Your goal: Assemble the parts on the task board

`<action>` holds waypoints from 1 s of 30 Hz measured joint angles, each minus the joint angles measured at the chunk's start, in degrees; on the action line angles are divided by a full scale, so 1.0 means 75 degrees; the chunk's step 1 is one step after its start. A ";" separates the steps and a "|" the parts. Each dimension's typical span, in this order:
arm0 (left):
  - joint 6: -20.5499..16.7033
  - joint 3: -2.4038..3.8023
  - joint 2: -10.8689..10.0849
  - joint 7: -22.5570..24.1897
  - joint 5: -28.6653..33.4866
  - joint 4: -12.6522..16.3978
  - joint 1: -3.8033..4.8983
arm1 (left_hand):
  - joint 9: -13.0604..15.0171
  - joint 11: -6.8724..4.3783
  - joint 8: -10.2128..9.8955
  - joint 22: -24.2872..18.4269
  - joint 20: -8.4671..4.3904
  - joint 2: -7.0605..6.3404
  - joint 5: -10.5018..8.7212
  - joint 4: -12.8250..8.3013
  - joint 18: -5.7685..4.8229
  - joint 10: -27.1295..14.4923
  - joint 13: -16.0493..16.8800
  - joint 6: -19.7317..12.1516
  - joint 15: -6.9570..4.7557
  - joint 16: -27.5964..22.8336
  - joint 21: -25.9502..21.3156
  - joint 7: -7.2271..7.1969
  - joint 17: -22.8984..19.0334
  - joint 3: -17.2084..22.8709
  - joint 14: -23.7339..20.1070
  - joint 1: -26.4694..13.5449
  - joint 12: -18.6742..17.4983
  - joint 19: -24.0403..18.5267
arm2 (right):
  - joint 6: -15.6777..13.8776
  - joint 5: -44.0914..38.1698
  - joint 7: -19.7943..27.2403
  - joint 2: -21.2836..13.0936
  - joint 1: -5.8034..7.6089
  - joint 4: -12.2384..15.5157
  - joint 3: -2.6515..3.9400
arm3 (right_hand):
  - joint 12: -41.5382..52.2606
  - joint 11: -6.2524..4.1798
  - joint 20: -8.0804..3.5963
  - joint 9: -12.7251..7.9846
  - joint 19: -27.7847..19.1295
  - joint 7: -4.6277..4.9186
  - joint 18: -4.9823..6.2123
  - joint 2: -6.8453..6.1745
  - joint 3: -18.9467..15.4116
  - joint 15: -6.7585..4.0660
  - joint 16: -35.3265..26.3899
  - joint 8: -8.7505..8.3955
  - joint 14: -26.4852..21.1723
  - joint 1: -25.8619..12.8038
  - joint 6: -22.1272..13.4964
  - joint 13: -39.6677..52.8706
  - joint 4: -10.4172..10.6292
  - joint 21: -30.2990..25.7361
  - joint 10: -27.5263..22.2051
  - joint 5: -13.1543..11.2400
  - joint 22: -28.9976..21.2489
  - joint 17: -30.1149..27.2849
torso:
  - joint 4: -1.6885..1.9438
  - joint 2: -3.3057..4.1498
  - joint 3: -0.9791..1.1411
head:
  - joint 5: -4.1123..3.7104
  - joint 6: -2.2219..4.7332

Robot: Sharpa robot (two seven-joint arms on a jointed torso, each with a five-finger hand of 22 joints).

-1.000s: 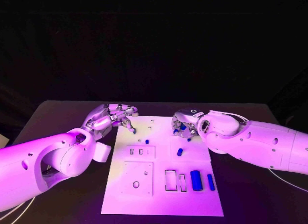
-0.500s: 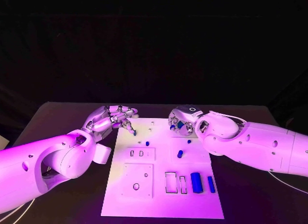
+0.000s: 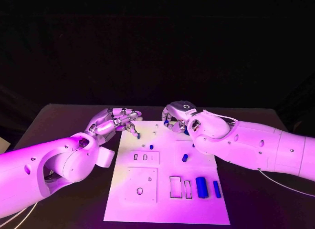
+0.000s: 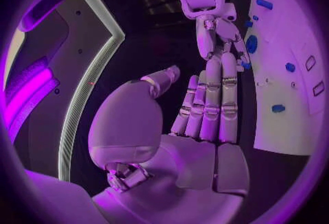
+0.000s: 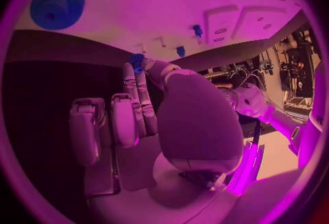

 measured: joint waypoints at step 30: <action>0.0009 0.0016 0.0099 0.0001 0.0018 -0.0026 0.0123 | -0.0002 0.0000 0.0000 0.0013 0.0028 0.0000 0.0000 0.0000 0.0000 0.0000 -0.0002 0.0000 0.0000 0.0000 -0.0003 0.0000 0.0007 -0.0001 0.0000 0.0000 0.0000 -0.0027 | -0.0184 -0.0031 -0.0113 0.0795 -0.0150 -0.0875 -0.0017 | -0.0055 0.0000 0.0000 0.0019 0.0000 0.0000 0.0001 -0.0002 0.0011 0.0001 -0.0003 -0.0003 0.0000 -0.0002 -0.0001 0.0002 -0.0012 0.0000 0.0000 -0.0009 -0.0003 -0.0042 | 0.0122 0.0092 -0.0035 | 0.0015 -0.0056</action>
